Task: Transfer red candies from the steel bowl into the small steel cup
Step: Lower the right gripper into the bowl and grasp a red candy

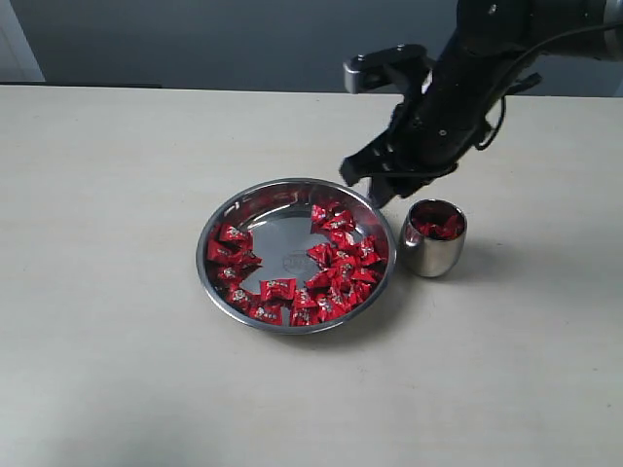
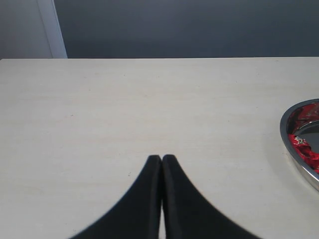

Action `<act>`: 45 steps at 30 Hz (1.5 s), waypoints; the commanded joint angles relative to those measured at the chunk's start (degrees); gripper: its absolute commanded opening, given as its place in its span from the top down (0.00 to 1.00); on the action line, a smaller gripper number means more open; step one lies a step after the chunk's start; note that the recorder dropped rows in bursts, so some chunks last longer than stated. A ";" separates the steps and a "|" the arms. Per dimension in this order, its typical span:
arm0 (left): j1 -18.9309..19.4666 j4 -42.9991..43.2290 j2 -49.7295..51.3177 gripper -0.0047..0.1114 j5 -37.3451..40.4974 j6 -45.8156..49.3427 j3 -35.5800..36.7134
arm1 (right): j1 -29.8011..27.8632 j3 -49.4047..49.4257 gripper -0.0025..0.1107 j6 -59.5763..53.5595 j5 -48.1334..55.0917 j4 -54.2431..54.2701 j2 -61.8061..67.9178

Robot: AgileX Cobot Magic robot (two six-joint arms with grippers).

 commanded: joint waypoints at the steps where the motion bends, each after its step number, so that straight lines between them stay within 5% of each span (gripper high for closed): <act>1: -0.29 0.14 -0.39 0.96 -0.24 -0.13 0.17 | 4.06 -0.21 0.64 -17.71 -4.54 18.81 1.06; 20: -0.29 0.14 -0.39 0.96 -0.24 -0.13 0.17 | 8.38 -0.21 0.64 -22.16 -8.26 24.84 14.86; 45: -0.29 0.14 -0.39 0.96 -0.24 -0.13 0.17 | 8.87 -0.21 0.64 -29.39 -11.19 24.54 16.41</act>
